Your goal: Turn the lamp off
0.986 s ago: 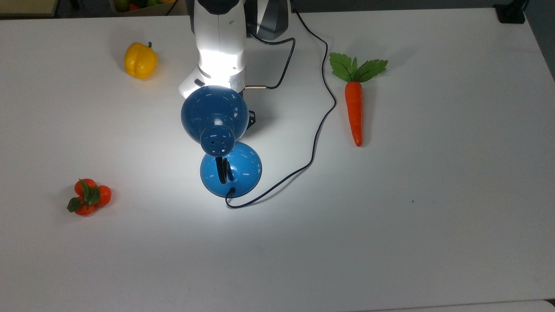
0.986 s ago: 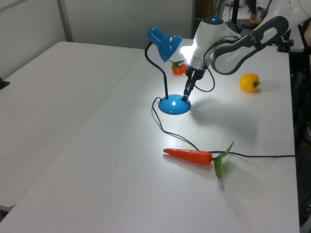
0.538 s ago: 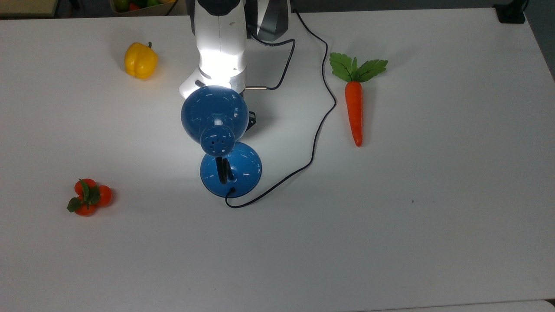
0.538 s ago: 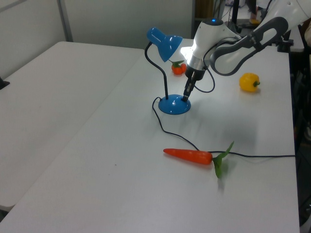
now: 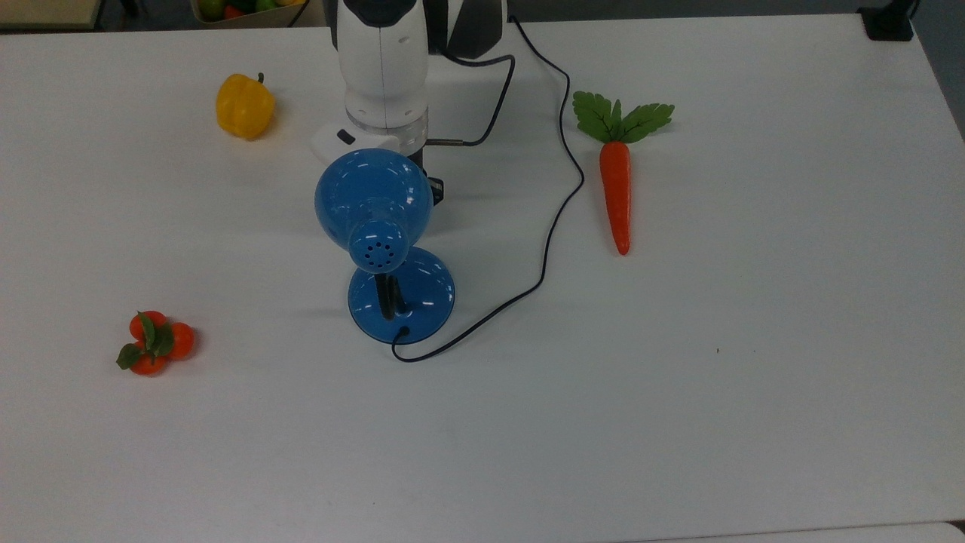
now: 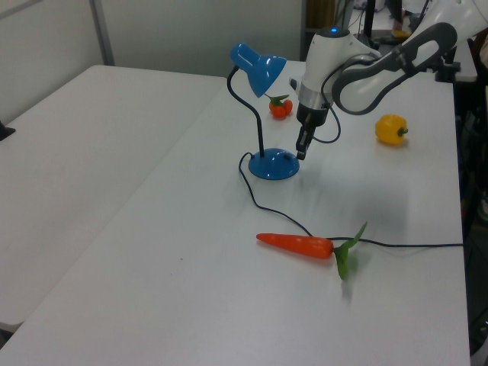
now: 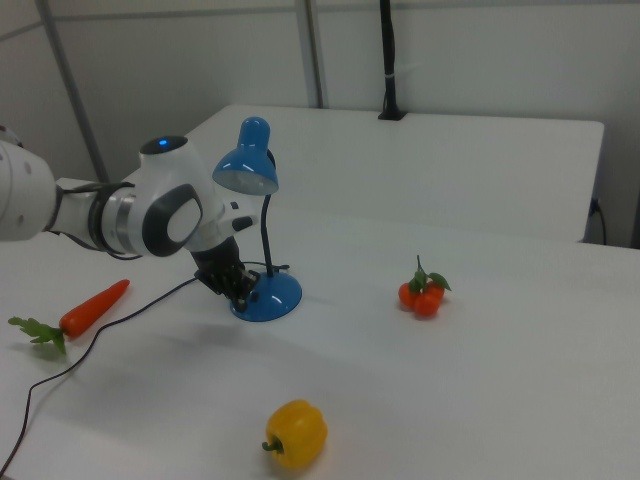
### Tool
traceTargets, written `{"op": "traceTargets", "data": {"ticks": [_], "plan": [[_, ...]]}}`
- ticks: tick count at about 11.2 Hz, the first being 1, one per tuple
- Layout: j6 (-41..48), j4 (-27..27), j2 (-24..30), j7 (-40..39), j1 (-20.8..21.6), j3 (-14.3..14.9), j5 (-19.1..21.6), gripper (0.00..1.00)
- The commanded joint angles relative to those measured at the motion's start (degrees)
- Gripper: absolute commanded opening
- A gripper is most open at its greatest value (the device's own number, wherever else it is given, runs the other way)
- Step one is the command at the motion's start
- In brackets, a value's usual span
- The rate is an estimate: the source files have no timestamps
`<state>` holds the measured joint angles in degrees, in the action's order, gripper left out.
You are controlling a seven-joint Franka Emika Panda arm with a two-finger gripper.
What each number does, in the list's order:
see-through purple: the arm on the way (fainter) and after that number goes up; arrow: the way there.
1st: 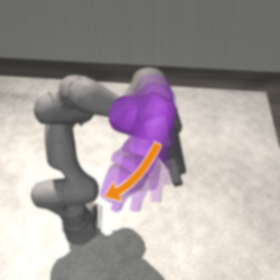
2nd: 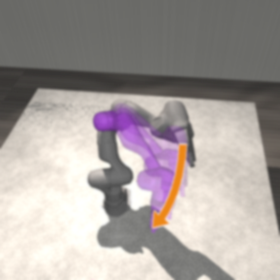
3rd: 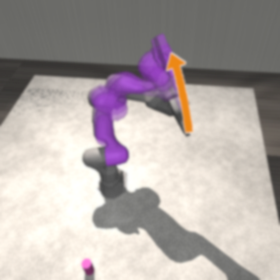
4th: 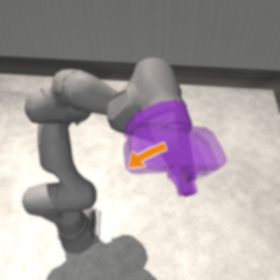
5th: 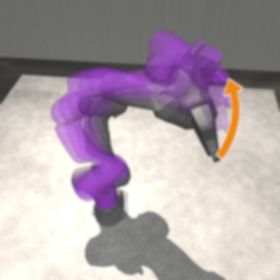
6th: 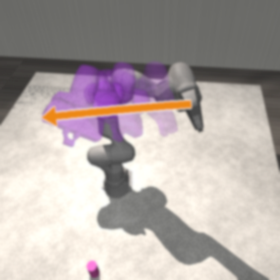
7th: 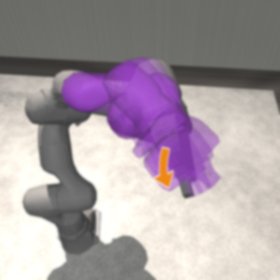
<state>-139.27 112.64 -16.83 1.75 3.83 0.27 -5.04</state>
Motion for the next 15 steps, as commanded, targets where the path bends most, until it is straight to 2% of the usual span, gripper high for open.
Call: {"op": "traceTargets", "data": {"ticks": [1, 3, 5, 6, 9, 11, 12, 13, 14, 15], "plan": [[12.7, 0.6, 7.5, 1.2, 0.4, 0.1, 0.4, 0.00], [21.9, -1.5, 11.0, 1.3, 0.5, 0.0, 0.1, 0.00], [33.7, -8.4, 12.8, 1.3, 0.7, -0.1, -0.7, 0.00], [39.4, -12.5, 13.0, 1.3, 1.7, -0.1, -2.3, 0.00], [47.6, -19.9, 13.7, 1.3, 1.7, -0.1, -2.3, 0.00], [48.6, -21.1, 15.2, 1.4, 1.7, -0.1, -1.4, 0.01], [48.7, -21.1, 16.0, 1.5, 1.7, 0.0, -0.9, 0.06], [49.2, -21.1, 16.9, 1.5, 1.4, 0.3, 0.1, 0.20], [50.5, -21.1, 17.3, 1.3, 1.2, 0.5, 0.8, 0.41], [51.5, -21.1, 17.4, 1.0, 1.1, 0.6, 0.8, 0.67]]}}
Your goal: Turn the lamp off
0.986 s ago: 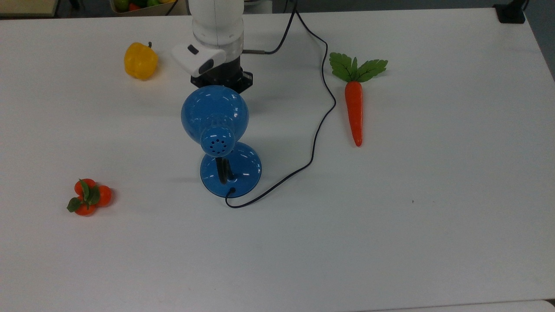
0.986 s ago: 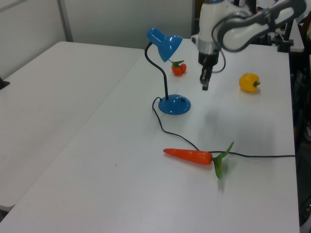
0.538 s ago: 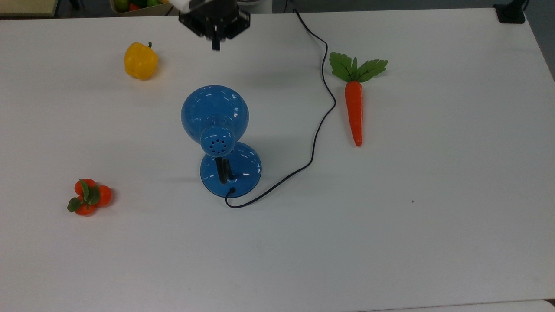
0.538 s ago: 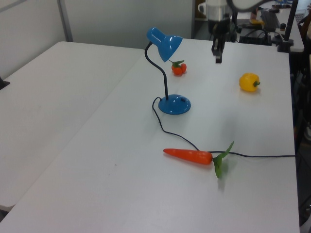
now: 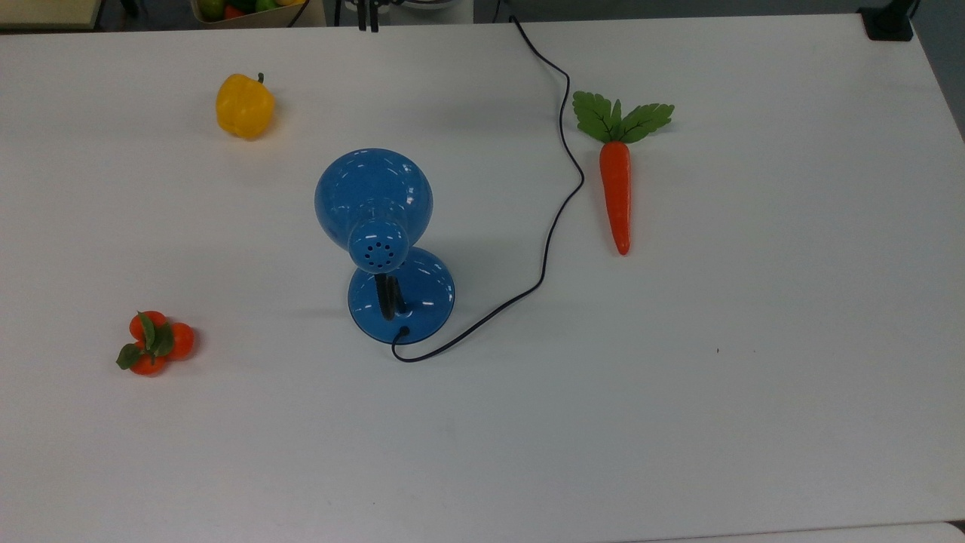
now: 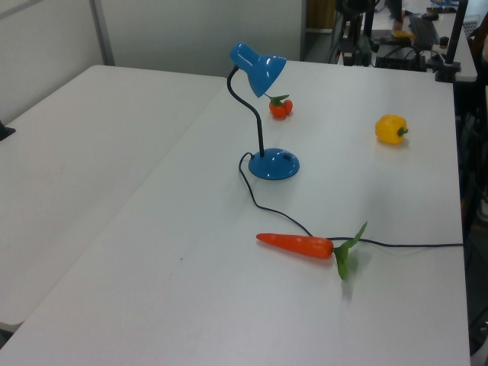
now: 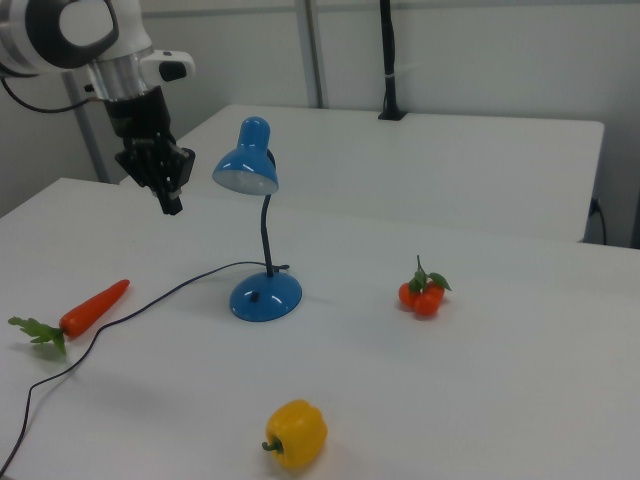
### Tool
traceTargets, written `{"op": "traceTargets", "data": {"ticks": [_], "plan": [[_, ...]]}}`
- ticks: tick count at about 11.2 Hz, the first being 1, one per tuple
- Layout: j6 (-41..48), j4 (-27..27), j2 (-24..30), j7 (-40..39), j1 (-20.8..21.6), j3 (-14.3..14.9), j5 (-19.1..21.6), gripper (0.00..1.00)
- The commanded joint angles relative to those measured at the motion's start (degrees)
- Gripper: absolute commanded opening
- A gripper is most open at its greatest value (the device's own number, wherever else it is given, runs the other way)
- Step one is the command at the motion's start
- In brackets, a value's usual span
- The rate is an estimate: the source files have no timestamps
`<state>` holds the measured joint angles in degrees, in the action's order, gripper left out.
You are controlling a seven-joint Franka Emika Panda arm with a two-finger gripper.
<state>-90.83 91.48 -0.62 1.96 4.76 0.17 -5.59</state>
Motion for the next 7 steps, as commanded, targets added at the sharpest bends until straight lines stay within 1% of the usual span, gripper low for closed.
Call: {"op": "traceTargets", "data": {"ticks": [1, 7], "plan": [[3.6, 0.2, 1.1, 0.8, 0.2, 0.7, 1.4, 1.00], [4.1, -0.2, 1.1, 0.4, 0.0, 1.0, 1.1, 1.00]]}}
